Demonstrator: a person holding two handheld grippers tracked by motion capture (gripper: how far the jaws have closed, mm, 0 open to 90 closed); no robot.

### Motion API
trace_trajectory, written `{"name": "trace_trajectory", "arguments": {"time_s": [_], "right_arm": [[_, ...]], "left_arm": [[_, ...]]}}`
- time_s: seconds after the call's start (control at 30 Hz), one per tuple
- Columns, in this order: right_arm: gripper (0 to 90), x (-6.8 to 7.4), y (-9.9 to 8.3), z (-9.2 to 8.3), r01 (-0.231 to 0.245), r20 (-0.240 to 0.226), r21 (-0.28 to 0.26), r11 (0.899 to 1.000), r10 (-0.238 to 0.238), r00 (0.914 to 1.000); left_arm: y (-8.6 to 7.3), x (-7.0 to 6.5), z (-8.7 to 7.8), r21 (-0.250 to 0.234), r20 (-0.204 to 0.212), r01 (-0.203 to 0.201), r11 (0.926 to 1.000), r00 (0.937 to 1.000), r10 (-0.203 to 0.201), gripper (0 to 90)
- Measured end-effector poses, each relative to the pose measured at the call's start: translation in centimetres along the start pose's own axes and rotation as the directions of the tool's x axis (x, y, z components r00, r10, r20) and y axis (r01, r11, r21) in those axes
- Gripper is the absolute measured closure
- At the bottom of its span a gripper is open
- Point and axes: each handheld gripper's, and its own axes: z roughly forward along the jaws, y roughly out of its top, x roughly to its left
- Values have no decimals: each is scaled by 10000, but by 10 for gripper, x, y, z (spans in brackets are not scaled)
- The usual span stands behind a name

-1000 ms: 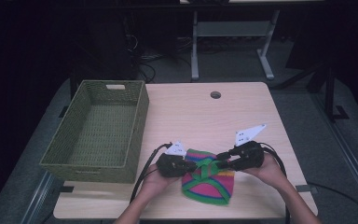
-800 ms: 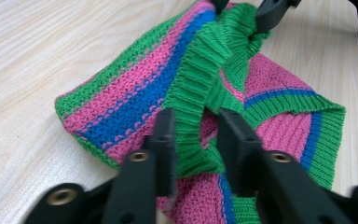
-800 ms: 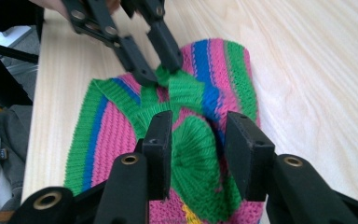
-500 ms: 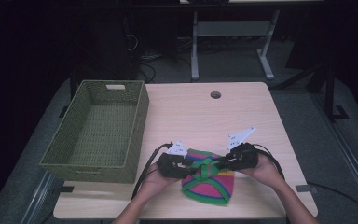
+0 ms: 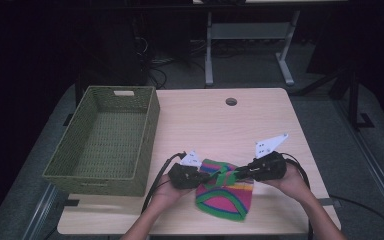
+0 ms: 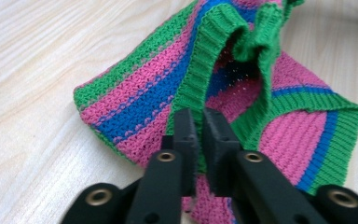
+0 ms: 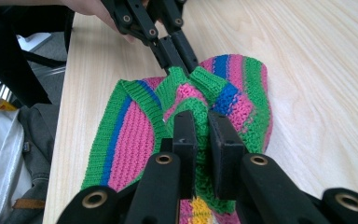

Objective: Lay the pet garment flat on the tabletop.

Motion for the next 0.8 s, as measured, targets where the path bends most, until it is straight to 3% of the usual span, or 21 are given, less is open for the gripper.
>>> {"name": "trace_trajectory", "arguments": {"time_s": [0.33, 0.8], "right_arm": [[818, -1, -6, -5, -105, -3, -166, 9998, 105, 9999], [817, -2, -3, -3, -38, 1, -262, 9996, 38, 10000]], "left_arm": [[4, -3, -13, -222, 95, -139, 9997, 9999, 141, 899], [10, -17, -43, -547, 199, 69, 9985, 9998, -58, 900]]}}
